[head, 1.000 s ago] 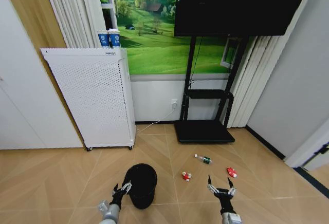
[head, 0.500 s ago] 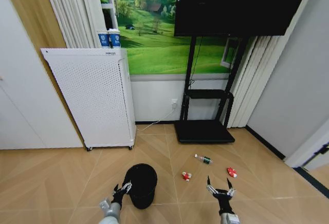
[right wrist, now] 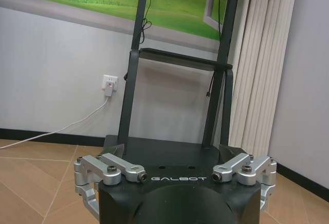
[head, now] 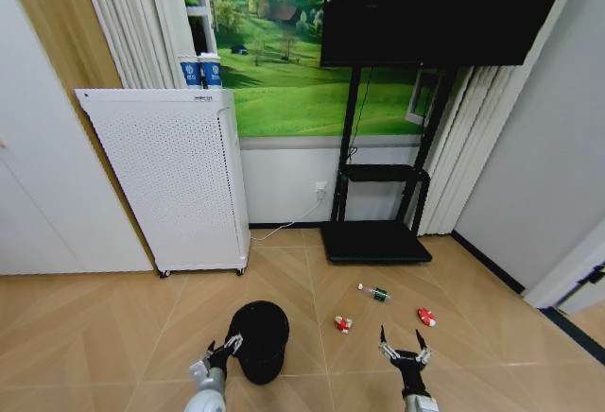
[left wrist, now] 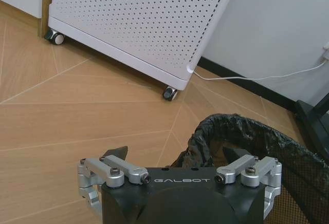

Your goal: Pick up the trash bin and place the garbage on the floor into it.

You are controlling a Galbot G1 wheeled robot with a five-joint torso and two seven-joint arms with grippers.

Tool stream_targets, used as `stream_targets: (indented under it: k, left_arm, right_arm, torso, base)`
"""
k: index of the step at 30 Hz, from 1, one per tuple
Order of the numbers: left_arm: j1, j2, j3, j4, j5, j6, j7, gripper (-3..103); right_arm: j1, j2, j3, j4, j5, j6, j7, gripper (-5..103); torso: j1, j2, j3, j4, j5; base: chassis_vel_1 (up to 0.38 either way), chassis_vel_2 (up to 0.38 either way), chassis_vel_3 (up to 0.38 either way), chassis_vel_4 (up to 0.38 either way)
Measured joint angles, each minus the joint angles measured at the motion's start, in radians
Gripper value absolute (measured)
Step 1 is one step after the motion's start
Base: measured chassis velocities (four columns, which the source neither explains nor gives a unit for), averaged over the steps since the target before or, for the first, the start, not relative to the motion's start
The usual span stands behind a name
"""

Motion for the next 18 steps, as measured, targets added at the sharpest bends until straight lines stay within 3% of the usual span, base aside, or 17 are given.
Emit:
stream_targets:
  k: [17, 18]
  left_arm:
    - [-0.054, 0.001, 0.036, 0.030, -0.023, 0.015, -0.016, 103]
    - [-0.058, 0.001, 0.039, 0.032, -0.024, 0.015, -0.017, 100]
  right_arm:
    - [-0.006, 0.018, 0.002, 0.001, -0.015, 0.007, 0.000, 100]
    - [-0.007, 0.019, 0.002, 0.002, -0.015, 0.008, 0.000, 100]
  torso:
    - [0.000, 0.000, 0.000, 0.0000, 0.0001]
    - [0.000, 0.000, 0.000, 0.0000, 0.0001]
  base:
    - [0.000, 0.000, 0.000, 0.000]
    - [0.000, 0.000, 0.000, 0.000]
